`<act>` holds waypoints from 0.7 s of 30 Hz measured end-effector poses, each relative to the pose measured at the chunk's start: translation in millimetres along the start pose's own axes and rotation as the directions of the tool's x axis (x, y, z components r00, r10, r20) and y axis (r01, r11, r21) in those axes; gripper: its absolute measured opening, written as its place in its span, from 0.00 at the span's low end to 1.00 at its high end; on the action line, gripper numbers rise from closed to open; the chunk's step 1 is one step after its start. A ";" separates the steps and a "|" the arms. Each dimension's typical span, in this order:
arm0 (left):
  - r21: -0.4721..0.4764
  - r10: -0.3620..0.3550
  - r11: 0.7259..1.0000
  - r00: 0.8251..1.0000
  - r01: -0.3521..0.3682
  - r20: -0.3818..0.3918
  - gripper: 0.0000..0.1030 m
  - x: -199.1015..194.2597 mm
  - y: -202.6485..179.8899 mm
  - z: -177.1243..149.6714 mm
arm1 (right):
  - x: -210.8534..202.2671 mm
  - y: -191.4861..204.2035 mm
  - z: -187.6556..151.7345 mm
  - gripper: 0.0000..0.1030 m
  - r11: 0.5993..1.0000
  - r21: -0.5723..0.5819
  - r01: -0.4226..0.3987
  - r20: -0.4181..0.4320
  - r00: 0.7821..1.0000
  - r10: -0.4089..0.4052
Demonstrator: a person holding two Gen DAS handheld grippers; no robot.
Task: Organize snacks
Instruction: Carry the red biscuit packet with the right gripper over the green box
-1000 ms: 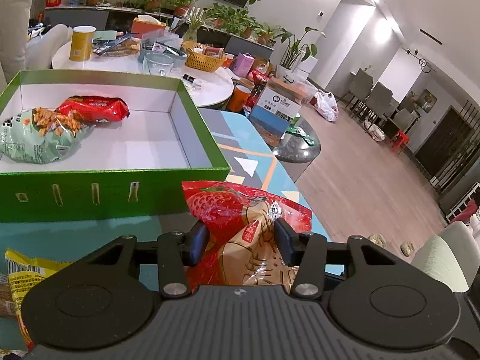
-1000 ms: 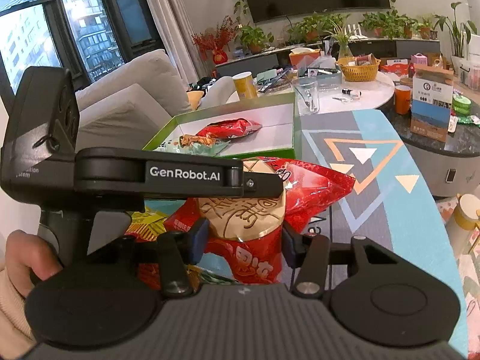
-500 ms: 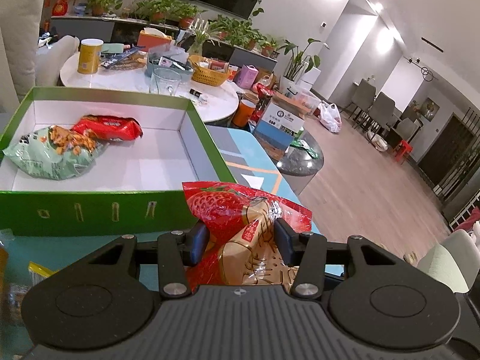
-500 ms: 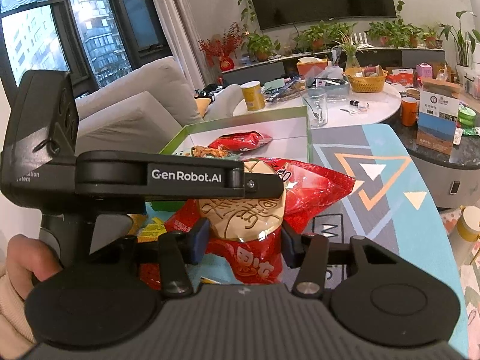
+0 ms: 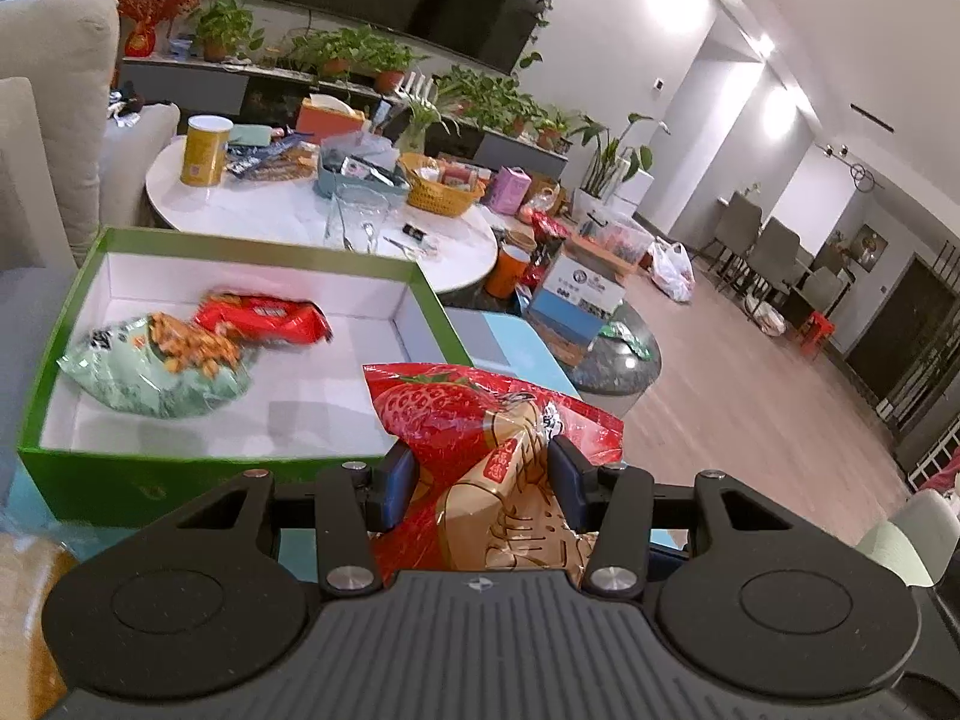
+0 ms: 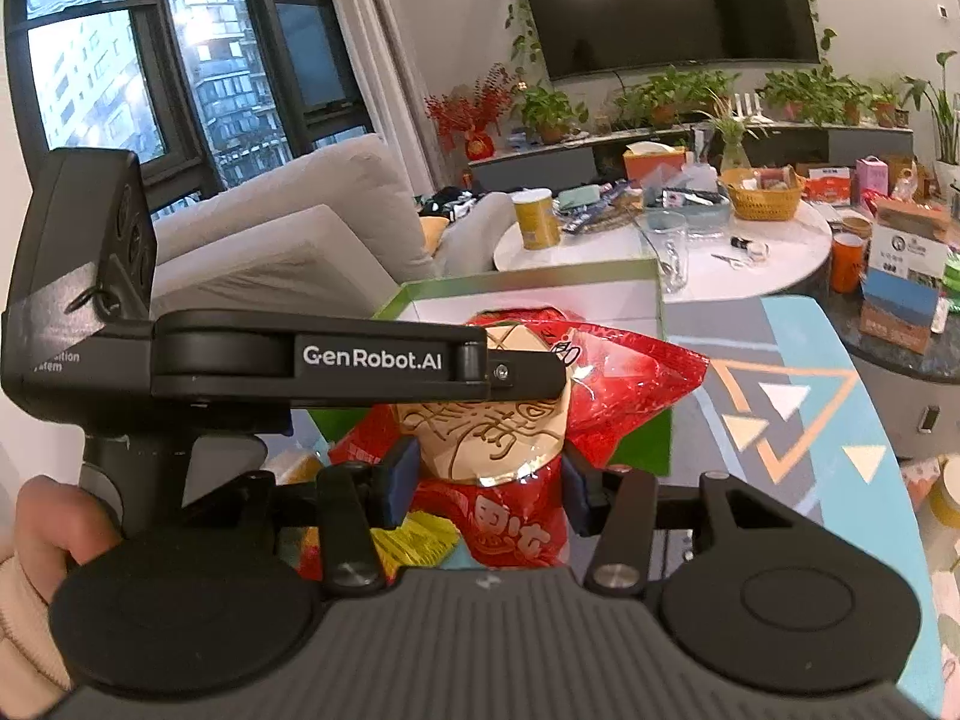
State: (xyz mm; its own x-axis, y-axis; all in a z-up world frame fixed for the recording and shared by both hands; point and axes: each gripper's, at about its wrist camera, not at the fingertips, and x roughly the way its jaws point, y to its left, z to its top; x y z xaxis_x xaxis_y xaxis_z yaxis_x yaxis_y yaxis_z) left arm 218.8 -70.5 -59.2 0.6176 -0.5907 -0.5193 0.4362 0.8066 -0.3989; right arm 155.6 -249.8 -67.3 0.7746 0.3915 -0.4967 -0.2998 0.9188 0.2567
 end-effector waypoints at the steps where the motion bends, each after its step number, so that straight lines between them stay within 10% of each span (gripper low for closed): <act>1: -0.001 0.005 1.000 1.000 -0.005 0.005 0.43 -1.7 2.2 1.9 | 0.6 1.4 1.6 0.59 1.000 -0.003 -0.003 0.003 1.000 0.003; 21: -0.011 0.040 0.999 0.998 -0.040 0.056 0.43 14.2 37.0 50.9 | 42.5 7.7 43.4 0.59 0.997 -0.053 -0.047 0.035 0.998 0.049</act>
State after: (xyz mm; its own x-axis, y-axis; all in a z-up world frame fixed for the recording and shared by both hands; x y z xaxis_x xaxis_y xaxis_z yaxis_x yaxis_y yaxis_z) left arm 277.0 -48.1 -42.8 0.6703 -0.5559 -0.4916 0.4042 0.8291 -0.3864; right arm 210.4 -228.2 -50.5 0.7778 0.4343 -0.4544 -0.3655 0.9006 0.2352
